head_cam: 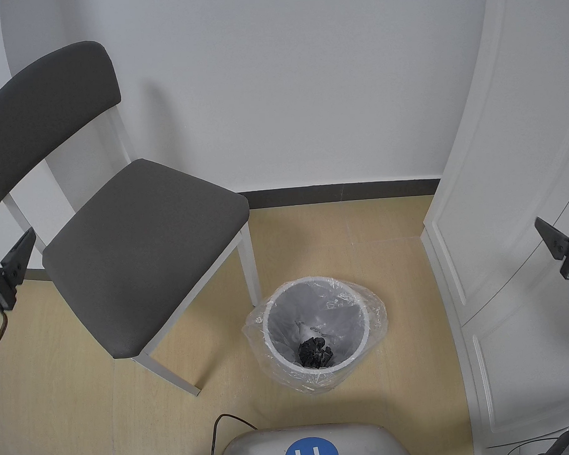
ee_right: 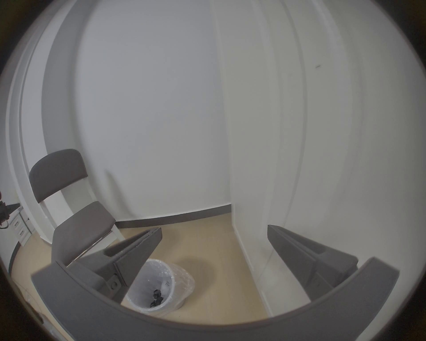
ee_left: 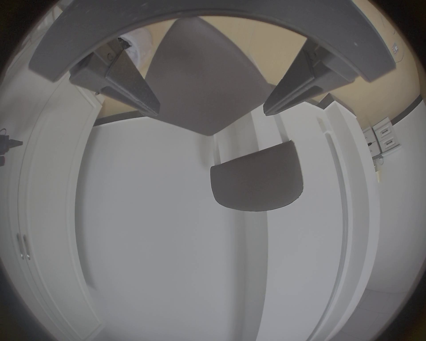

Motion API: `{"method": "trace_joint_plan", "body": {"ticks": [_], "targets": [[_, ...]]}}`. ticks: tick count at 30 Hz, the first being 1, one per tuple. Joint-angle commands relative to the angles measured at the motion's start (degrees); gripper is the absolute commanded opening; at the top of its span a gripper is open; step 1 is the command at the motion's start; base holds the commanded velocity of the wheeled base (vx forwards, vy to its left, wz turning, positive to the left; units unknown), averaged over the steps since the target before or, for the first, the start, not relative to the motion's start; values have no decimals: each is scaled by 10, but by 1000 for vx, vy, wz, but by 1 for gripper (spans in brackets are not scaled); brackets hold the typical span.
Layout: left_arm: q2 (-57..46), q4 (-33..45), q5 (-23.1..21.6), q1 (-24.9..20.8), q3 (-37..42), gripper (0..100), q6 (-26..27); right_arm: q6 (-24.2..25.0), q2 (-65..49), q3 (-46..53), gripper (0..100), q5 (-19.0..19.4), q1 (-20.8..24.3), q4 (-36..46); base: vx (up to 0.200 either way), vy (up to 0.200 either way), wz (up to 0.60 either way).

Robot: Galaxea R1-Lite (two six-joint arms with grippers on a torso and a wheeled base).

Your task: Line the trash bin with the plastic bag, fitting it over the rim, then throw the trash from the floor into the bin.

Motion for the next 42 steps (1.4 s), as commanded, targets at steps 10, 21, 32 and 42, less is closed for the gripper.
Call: {"method": "trace_joint_plan", "body": {"ticks": [10, 21, 32, 42], "targets": [[-283, 193, 6, 1, 49, 100, -35, 1, -339, 79, 100, 7, -94, 193, 0, 0, 0], [-416, 343, 5, 1, 38, 100, -33, -2, -553, 54, 100, 55, -122, 413, 0, 0, 0], [-467, 384, 12, 20, 54, 100, -33, 0, -576, 20, 100, 82, -126, 434, 0, 0, 0], [-520, 381, -21, 62, 78, 100, -32, -5, -576, -6, 100, 129, -127, 410, 0, 0, 0]]}}
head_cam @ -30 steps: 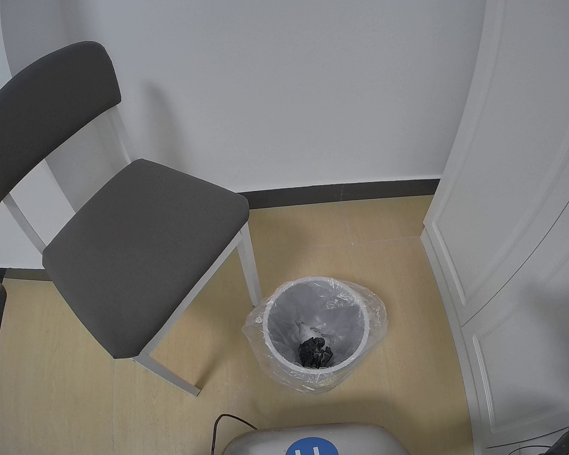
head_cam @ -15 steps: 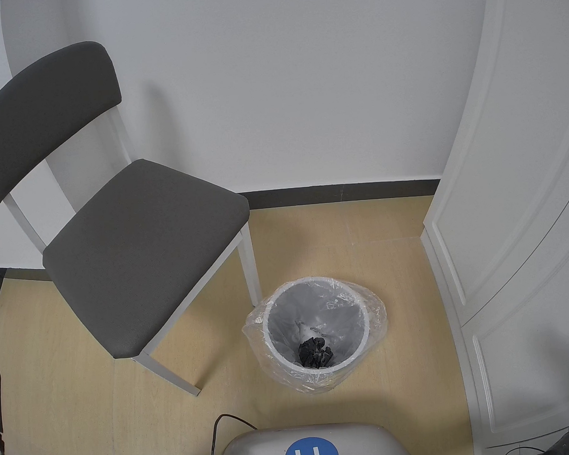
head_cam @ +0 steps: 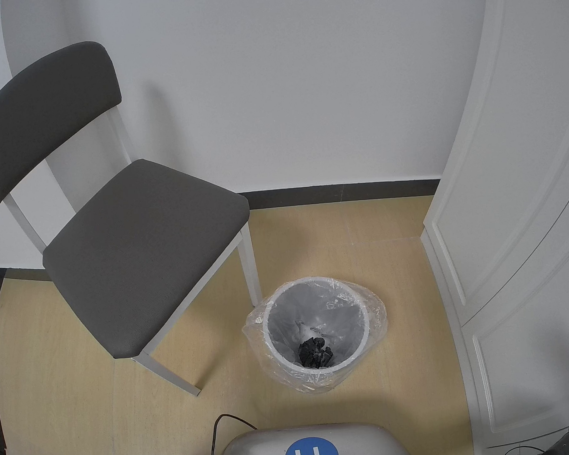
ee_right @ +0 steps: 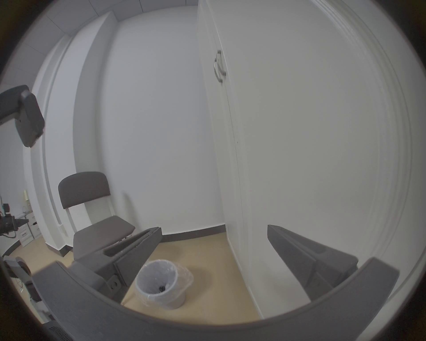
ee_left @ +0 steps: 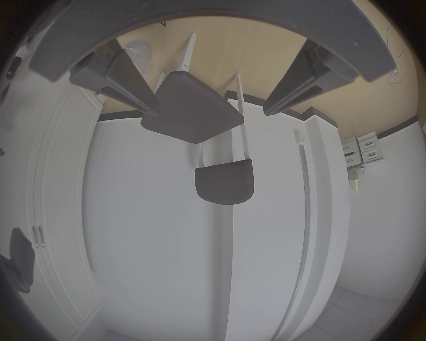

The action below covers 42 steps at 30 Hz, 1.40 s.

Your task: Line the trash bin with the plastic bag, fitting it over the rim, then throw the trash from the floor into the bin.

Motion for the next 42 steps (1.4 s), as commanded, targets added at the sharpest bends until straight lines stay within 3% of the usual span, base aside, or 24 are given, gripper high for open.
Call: {"method": "trace_joint_plan", "body": {"ticks": [1, 6, 9, 14, 17, 19, 24, 29, 33, 34, 35, 38, 42], "targets": [[-29, -7, -4, 0, 5, 100, -1, -2, -8, -17, 100, 6, 0, -22, 0, 0, 0], [-29, -43, -17, 0, 8, 100, 0, -35, -8, -19, 100, 9, 0, -54, 0, 0, 0], [-29, -113, -48, 0, 37, 100, 1, -75, -8, -15, 100, 12, 0, -84, 0, 0, 0], [-29, -216, -78, 0, 105, 100, 2, -95, -8, 20, 100, 20, 0, -142, 0, 0, 0], [-29, -283, -93, 0, 153, 100, 4, -111, -8, 57, 100, 29, 0, -209, 0, 0, 0], [-29, -330, -131, 0, 186, 100, 16, -139, -8, 103, 100, 36, 0, -301, 0, 0, 0], [-29, -315, -172, 0, 192, 100, 16, -176, -8, 164, 100, 80, 0, -404, 0, 0, 0], [-29, -309, -166, 0, 189, 100, 31, -206, -8, 196, 100, 99, 0, -453, 0, 0, 0], [-29, -351, -94, 0, 190, 100, 122, -248, -8, 214, 100, 141, 0, -504, 0, 0, 0], [-29, -351, -94, 0, 190, 100, 122, -248, -8, 214, 100, 141, 0, -504, 0, 0, 0], [-29, -347, -87, 0, 190, 100, 173, -265, -8, 220, 100, 169, 0, -515, 0, 0, 0], [-29, -323, -85, 0, 190, 100, 232, -295, -8, 231, 100, 199, 0, -522, 0, 0, 0], [-29, -306, -85, 0, 190, 100, 323, -320, -8, 237, 100, 204, 0, -521, 0, 0, 0]]}}
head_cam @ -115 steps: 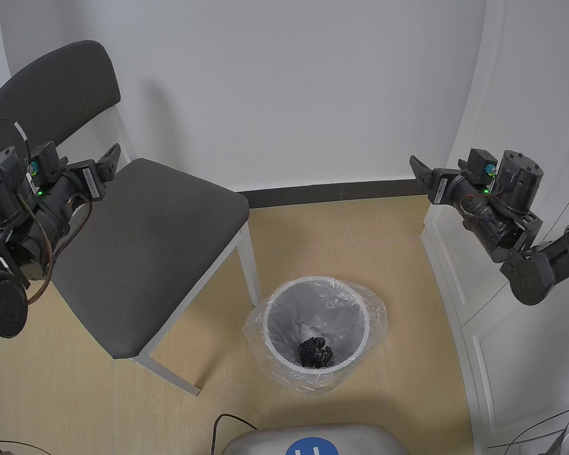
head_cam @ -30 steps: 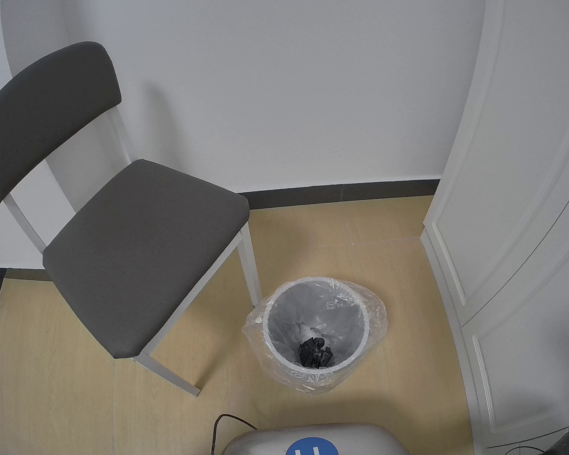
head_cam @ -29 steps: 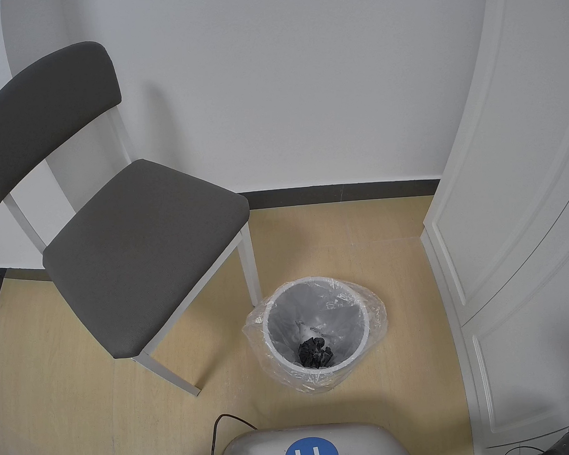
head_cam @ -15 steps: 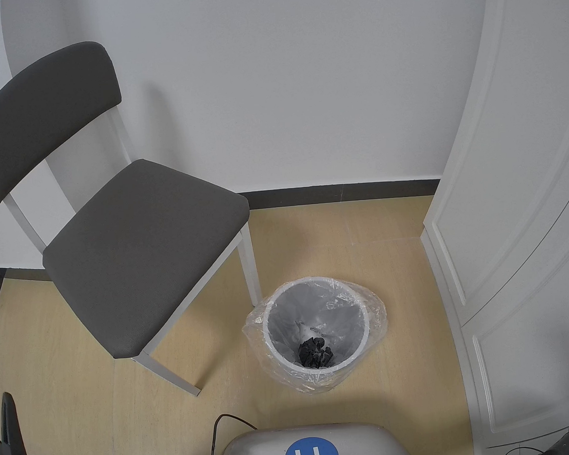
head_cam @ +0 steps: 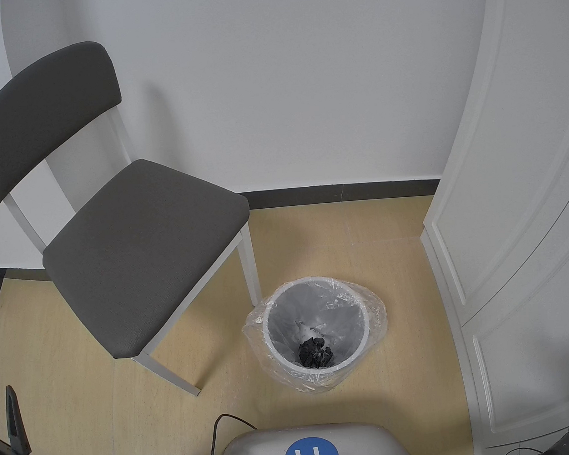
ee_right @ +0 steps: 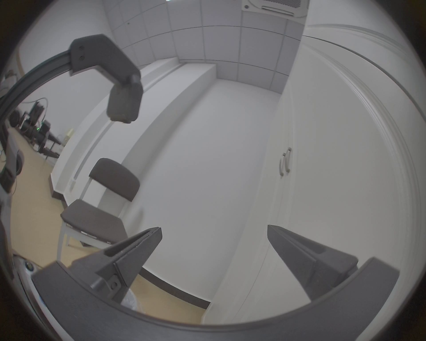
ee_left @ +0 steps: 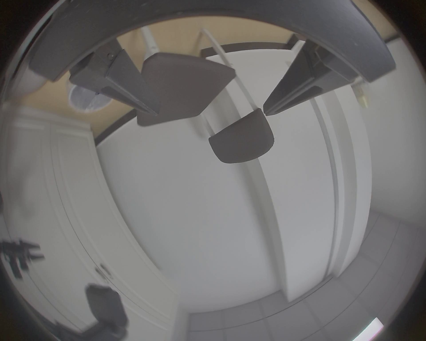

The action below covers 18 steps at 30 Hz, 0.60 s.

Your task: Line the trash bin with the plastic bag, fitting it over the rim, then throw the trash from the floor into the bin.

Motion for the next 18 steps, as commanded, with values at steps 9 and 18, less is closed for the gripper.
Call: {"method": "trace_joint_plan", "body": {"ticks": [9, 18], "targets": [[-7, 169, 7, 0, 8, 100, 129, -27, -7, 16, 100, 19, 0, 10, 0, 0, 0], [-7, 190, 7, 0, 9, 100, -48, 35, -7, 17, 100, -29, 0, 124, 0, 0, 0]]}}
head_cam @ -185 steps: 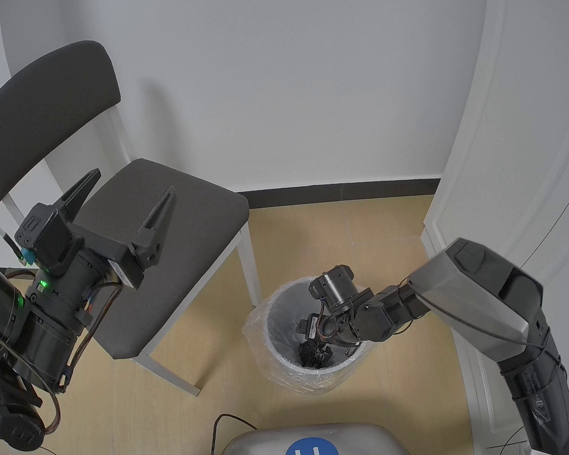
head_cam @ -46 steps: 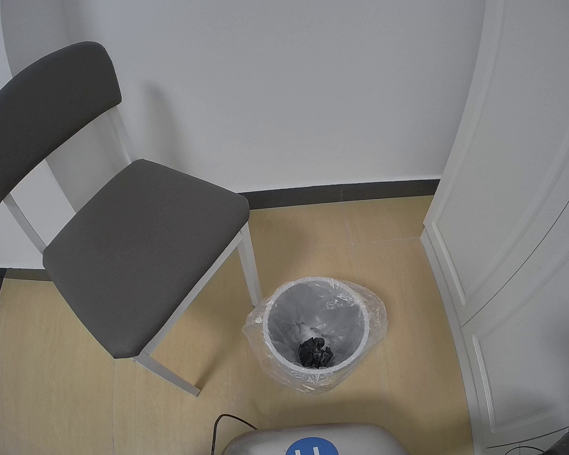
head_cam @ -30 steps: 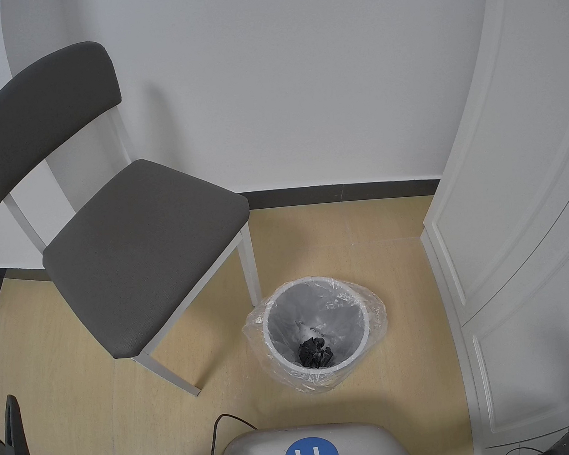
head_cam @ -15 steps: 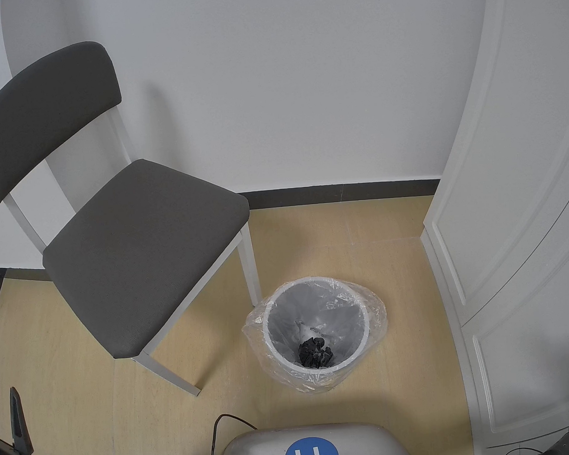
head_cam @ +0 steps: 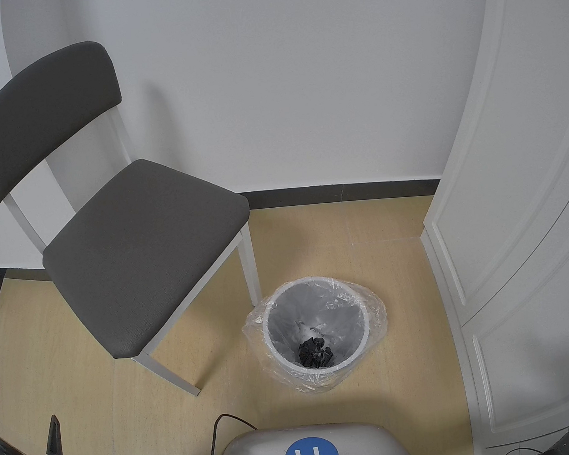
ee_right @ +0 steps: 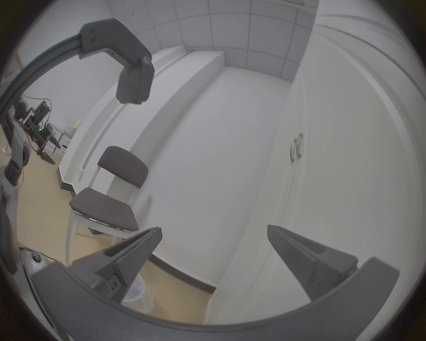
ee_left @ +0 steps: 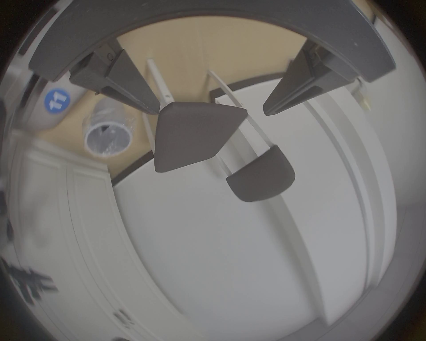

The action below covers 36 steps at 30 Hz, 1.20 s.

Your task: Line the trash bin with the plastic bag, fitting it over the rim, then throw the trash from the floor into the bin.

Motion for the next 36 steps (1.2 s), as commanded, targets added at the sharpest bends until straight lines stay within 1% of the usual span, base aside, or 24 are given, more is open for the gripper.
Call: {"method": "trace_joint_plan", "body": {"ticks": [1, 3, 5, 7, 8, 9, 10, 12, 14, 17, 18, 20, 21, 22, 23, 24, 28, 30, 32, 33, 34, 35, 36], "targets": [[-8, 15, 1, 0, 9, 100, -128, 69, -7, 10, 100, -49, 0, 90, 0, 0, 0], [-8, 18, 1, 0, 9, 100, -155, 99, -7, 10, 100, -63, 0, 143, 0, 0, 0], [-8, 20, -3, 0, 10, 100, -161, 115, -7, 10, 100, -74, 0, 187, 0, 0, 0], [-8, 20, -9, 0, 10, 100, -168, 122, -7, 10, 100, -82, 0, 202, 0, 0, 0], [-8, 21, -28, 0, 10, 100, -185, 133, -7, 10, 100, -91, 0, 219, 0, 0, 0], [-8, 27, -62, 0, 10, 100, -214, 146, -7, 10, 100, -100, 0, 235, 0, 0, 0], [-8, 37, -75, 0, 7, 100, -233, 155, -7, 10, 100, -104, 0, 251, 0, 0, 0], [-8, 44, -75, -1, 5, 100, -240, 158, -7, 10, 100, -106, 0, 264, 0, 0, 0], [-8, 58, -68, -1, -1, 100, -246, 171, -7, 10, 100, -122, 0, 314, 0, 0, 0], [-8, 58, -27, 0, 7, 100, -256, 191, -7, 10, 100, -124, 0, 316, 0, 0, 0], [-8, 58, -23, 0, 10, 100, -265, 191, -7, 10, 100, -124, 0, 316, 0, 0, 0], [-8, 58, -22, -1, 10, 100, -267, 191, -7, 10, 100, -124, 0, 316, 0, 0, 0], [-8, 58, -17, 0, 10, 100, -278, 188, -7, 10, 100, -117, 0, 319, 0, 0, 0], [-8, 58, -18, -1, 10, 100, -271, 187, -7, 9, 100, -96, 0, 320, 0, 0, 0], [-8, 58, -18, 0, 10, 100, -270, 184, -7, 10, 100, -91, 0, 321, 0, 0, 0], [-8, 58, -19, -1, 10, 100, -265, 187, -7, 9, 100, -75, 0, 326, 0, 0, 0], [-8, 58, -19, -1, 10, 100, -266, 204, -7, 9, 100, -80, 0, 330, 0, 0, 0], [-8, 58, -18, -1, 10, 100, -269, 225, -7, 8, 100, -90, 1, 328, 0, 0, 0], [-8, 58, -17, -1, 10, 100, -271, 287, -7, 6, 100, -134, 1, 329, 0, 0, 0], [-8, 58, -17, -1, 10, 100, -269, 315, -7, 5, 100, -148, 1, 335, 0, 0, 0], [-8, 58, -19, -1, 10, 100, -267, 324, 0, 4, 100, -144, 2, 335, 0, 0, 0], [-8, 58, -22, -1, 10, 100, -265, 316, 5, 4, 100, -141, 0, 335, 0, 0, 0], [-8, 58, -23, -1, 10, 100, -263, 298, 7, 2, 100, -135, -2, 337, 0, 0, 0]]}}
